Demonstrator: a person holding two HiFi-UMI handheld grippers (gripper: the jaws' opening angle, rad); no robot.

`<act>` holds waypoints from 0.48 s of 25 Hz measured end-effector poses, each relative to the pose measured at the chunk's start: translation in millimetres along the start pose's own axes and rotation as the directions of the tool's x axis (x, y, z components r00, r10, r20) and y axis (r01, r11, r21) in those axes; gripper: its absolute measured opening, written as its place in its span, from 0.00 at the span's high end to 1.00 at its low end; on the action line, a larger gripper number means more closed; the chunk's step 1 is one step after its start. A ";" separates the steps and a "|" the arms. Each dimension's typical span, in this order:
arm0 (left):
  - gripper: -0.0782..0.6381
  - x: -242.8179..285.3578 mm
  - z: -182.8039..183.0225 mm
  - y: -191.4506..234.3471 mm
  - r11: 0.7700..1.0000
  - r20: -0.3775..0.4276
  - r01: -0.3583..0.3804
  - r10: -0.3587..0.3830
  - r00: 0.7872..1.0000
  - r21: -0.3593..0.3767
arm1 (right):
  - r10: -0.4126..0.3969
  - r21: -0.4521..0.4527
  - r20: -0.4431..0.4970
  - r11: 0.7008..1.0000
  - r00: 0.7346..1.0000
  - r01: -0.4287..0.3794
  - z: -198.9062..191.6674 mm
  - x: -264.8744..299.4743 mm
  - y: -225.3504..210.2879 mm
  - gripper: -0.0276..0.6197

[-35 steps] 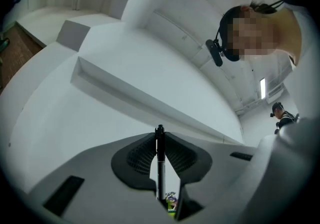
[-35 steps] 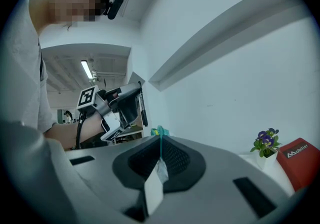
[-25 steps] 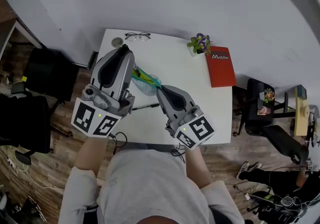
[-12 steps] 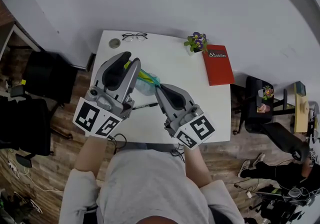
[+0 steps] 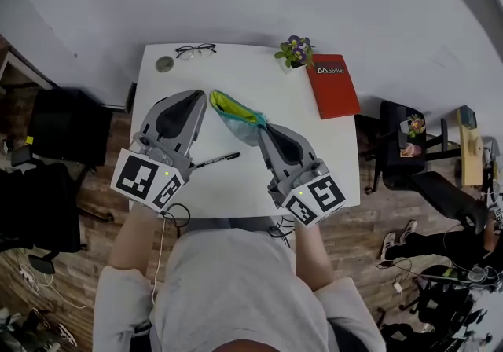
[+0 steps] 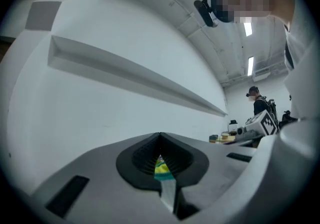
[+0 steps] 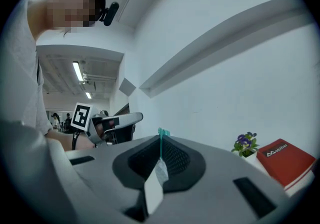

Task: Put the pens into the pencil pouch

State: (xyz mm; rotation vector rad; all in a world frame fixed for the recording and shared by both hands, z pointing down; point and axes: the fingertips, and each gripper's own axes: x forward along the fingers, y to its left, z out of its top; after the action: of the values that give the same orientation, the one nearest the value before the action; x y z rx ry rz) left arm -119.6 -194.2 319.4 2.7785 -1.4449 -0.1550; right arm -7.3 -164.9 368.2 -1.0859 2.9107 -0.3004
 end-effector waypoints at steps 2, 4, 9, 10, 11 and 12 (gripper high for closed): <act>0.86 5.8 -23.2 -4.3 0.999 -0.089 0.026 -0.024 0.996 0.022 | -0.044 0.002 -0.004 0.999 0.999 0.044 -3.1 -11.2 -12.6 0.90; 0.86 12.1 -51.9 -11.2 0.997 -0.191 0.071 -0.065 0.979 0.026 | -0.089 0.007 -0.008 0.996 0.996 0.089 -6.5 -22.7 -24.4 0.90; 0.85 21.1 -136.9 -42.2 0.973 -0.455 0.230 -0.205 0.866 0.000 | -0.171 0.024 -0.014 0.985 0.985 0.172 -14.9 -47.8 -43.7 0.90; 0.85 21.2 -154.0 -50.0 0.964 -0.505 0.266 -0.233 0.831 -0.006 | -0.183 0.028 -0.014 0.983 0.983 0.183 -16.2 -51.8 -45.8 0.90; 0.85 20.8 -170.6 -58.1 0.953 -0.552 0.303 -0.263 0.792 -0.019 | -0.193 0.032 -0.013 0.981 0.981 0.194 -17.3 -55.2 -47.6 0.90; 0.85 19.8 -186.7 -66.2 0.940 -0.594 0.339 -0.295 0.748 -0.040 | -0.203 0.035 -0.012 0.979 0.979 0.203 -18.2 -58.3 -49.0 0.90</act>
State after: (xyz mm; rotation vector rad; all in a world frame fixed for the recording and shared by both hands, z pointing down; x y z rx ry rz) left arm -37.4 -179.8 500.1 2.7132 -0.8279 0.7234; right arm 67.1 -160.0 392.4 -1.3820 2.7924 -0.3612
